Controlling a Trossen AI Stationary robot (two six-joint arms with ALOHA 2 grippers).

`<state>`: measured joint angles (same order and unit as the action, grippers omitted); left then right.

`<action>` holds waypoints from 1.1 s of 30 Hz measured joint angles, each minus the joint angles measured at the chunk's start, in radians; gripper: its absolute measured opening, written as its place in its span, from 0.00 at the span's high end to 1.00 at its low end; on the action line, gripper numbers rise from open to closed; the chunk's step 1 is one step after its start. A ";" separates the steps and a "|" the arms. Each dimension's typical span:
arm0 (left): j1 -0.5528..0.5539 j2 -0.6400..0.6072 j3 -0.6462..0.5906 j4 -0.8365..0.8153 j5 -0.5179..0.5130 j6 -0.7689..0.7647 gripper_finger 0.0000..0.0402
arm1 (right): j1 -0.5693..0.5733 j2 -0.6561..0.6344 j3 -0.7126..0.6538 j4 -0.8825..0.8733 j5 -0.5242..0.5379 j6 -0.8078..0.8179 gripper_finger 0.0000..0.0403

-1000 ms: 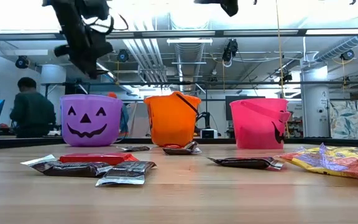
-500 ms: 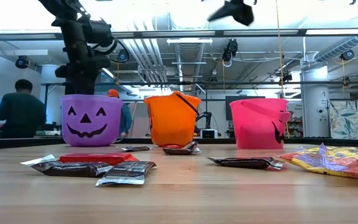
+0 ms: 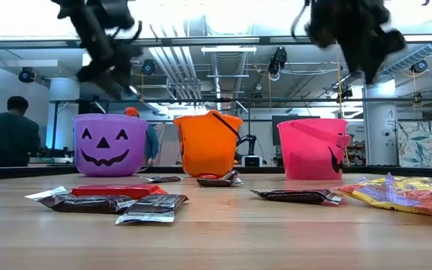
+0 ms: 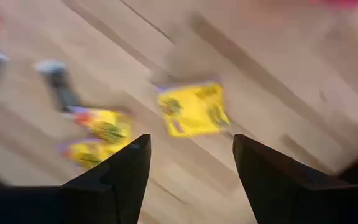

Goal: Sort candy by brand, put in halloween buckets
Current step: Put the yellow candy into the pink bucket

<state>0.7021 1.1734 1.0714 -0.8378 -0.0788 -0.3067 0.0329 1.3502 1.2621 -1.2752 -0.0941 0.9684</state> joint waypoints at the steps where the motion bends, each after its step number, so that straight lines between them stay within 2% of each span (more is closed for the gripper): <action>1: -0.028 -0.017 0.000 0.042 0.004 -0.011 0.57 | 0.011 0.001 -0.044 0.020 -0.013 0.021 0.45; 5: -0.144 -0.070 0.002 0.215 0.013 -0.045 0.57 | 0.038 0.002 -0.228 0.162 -0.062 0.136 0.45; 9: -0.232 -0.094 0.002 0.329 0.010 -0.029 0.58 | 0.053 0.002 -0.377 0.374 -0.063 0.166 0.45; 12: -0.268 -0.096 0.003 0.357 0.006 -0.012 0.58 | 0.055 0.002 -0.458 0.476 -0.037 0.163 0.45; 16: -0.278 -0.088 0.003 0.359 -0.010 -0.009 0.58 | 0.054 0.002 -0.532 0.501 0.050 0.143 0.48; 20: -0.278 -0.073 0.003 0.359 -0.010 -0.009 0.58 | 0.054 0.002 -0.582 0.580 0.060 0.096 0.53; 26: -0.278 -0.055 0.003 0.360 -0.010 -0.014 0.58 | 0.054 -0.003 -0.653 0.723 0.054 0.088 0.65; 33: -0.278 -0.047 0.003 0.369 -0.010 -0.016 0.58 | 0.054 -0.008 -0.681 0.758 0.044 0.055 0.93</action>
<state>0.4240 1.1259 1.0740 -0.4692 -0.0887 -0.3229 0.0872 1.3420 0.5812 -0.5175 -0.0503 1.0235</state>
